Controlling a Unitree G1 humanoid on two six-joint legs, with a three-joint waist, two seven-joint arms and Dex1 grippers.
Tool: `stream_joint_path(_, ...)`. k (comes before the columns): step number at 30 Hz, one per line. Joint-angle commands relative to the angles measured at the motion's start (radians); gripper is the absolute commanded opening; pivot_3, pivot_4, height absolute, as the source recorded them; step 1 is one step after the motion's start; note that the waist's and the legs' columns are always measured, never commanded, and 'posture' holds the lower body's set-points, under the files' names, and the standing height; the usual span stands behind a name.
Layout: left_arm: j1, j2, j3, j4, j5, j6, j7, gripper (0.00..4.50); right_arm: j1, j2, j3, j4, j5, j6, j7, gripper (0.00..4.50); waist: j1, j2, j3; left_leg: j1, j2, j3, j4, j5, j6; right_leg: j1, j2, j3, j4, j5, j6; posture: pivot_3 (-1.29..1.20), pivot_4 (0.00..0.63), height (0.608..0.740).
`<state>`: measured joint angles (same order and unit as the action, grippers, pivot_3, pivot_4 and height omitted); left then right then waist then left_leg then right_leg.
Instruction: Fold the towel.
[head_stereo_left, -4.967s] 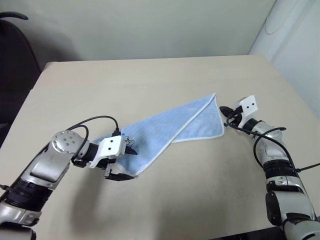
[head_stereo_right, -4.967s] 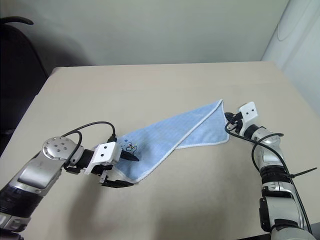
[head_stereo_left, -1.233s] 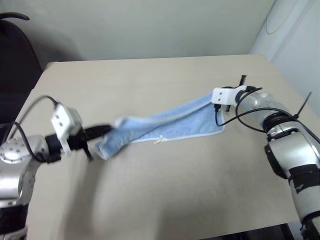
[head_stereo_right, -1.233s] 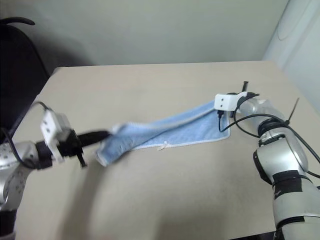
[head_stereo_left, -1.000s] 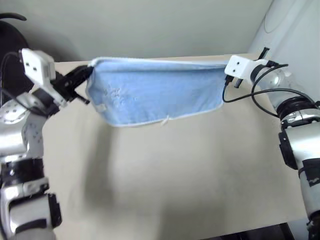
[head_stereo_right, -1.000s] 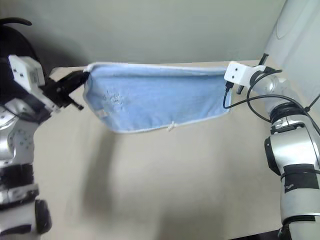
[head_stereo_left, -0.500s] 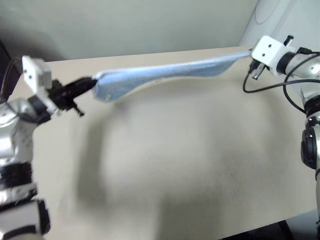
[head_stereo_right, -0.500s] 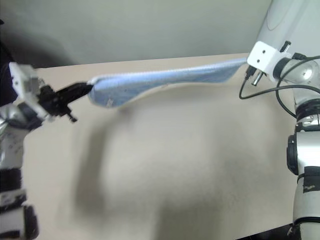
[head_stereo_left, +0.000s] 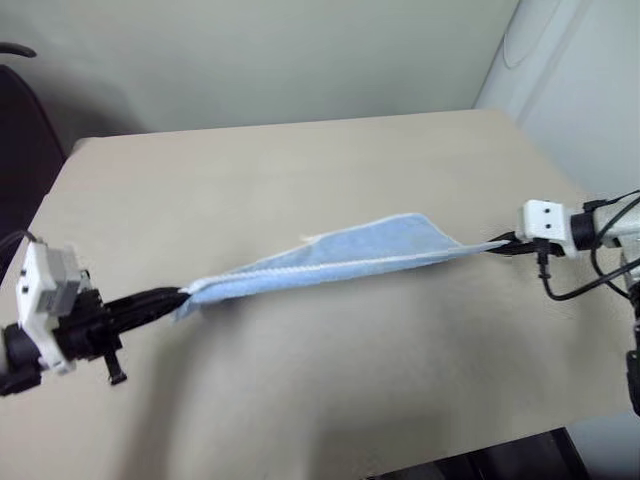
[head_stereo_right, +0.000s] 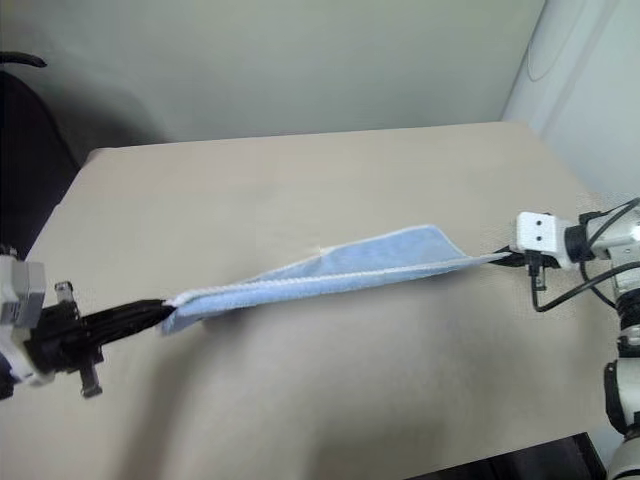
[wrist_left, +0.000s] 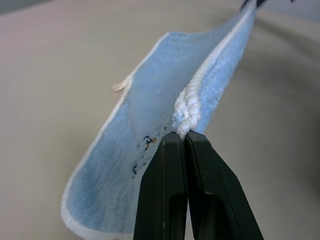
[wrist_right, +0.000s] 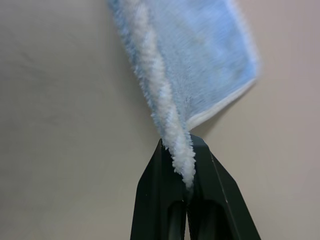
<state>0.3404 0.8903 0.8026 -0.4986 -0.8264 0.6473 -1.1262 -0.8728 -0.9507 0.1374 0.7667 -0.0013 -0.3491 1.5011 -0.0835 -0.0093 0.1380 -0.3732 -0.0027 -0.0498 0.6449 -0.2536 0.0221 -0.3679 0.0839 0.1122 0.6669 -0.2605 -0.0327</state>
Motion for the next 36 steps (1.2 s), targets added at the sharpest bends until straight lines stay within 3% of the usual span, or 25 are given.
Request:
stream_joint_path(1, 0.066, -0.019, 0.062, -0.013, -0.002, 0.022, 0.016, 0.00, -0.011, -0.038, -0.024, -0.023, 0.022, 0.047, 0.042, 0.03, 0.003, 0.000, 0.000, 0.002, 0.000, 0.000, 0.000, -0.001, 0.000, 0.002, 0.000, 0.000, -0.002, 0.000, 0.000, 0.00, 0.150, 0.740)
stream_joint_path(4, 0.109, -0.036, 0.057, -0.029, 0.001, 0.013, 0.020, 0.00, -0.053, -0.018, -0.013, -0.002, 0.006, 0.036, 0.033, 0.03, 0.009, 0.001, 0.000, 0.000, 0.000, 0.000, 0.000, -0.003, 0.000, 0.002, 0.000, 0.000, -0.004, -0.001, 0.001, 0.00, 0.150, 0.740)
stream_joint_path(8, 0.046, -0.035, -0.001, 0.024, 0.033, 0.001, 0.091, 0.00, -0.130, 0.050, 0.025, 0.070, -0.044, -0.009, -0.007, 0.03, 0.017, 0.001, 0.000, -0.001, 0.000, 0.000, 0.000, -0.001, -0.006, 0.001, 0.000, 0.000, -0.004, -0.001, 0.001, 0.00, 0.150, 0.740)
stream_joint_path(18, -0.187, -0.021, -0.188, 0.248, 0.178, -0.074, 0.199, 0.00, -0.334, 0.217, 0.167, 0.359, -0.295, -0.143, -0.305, 0.03, 0.027, 0.004, 0.000, -0.003, 0.000, -0.001, -0.001, -0.005, 0.000, -0.003, 0.000, -0.001, -0.002, -0.001, 0.000, 0.00, 0.150, 0.740)
stream_joint_path(24, -0.293, 0.002, -0.310, 0.358, 0.263, -0.123, 0.185, 0.00, -0.405, 0.296, 0.229, 0.476, -0.403, -0.142, -0.473, 0.03, 0.030, 0.004, 0.000, -0.011, 0.000, -0.002, 0.000, 0.000, -0.008, -0.011, 0.000, -0.001, -0.002, 0.000, 0.000, 0.00, 0.150, 0.740)
stream_joint_path(31, -0.353, 0.006, -0.316, 0.384, 0.281, -0.170, 0.186, 0.00, -0.440, 0.280, 0.214, 0.513, -0.424, -0.158, -0.519, 0.03, 0.032, 0.004, 0.000, -0.014, 0.000, -0.002, -0.003, 0.000, -0.009, -0.014, 0.000, -0.001, -0.003, 0.000, 0.000, 0.00, 0.150, 0.740)
stream_joint_path(36, -0.571, 0.017, -0.285, 0.440, 0.276, -0.206, 0.283, 0.00, -0.522, 0.232, 0.206, 0.533, -0.461, -0.112, -0.743, 0.03, 0.036, 0.004, 0.000, -0.016, 0.000, -0.002, -0.003, 0.001, -0.010, -0.017, 0.000, -0.001, -0.001, 0.000, -0.001, 0.00, 0.150, 0.740)
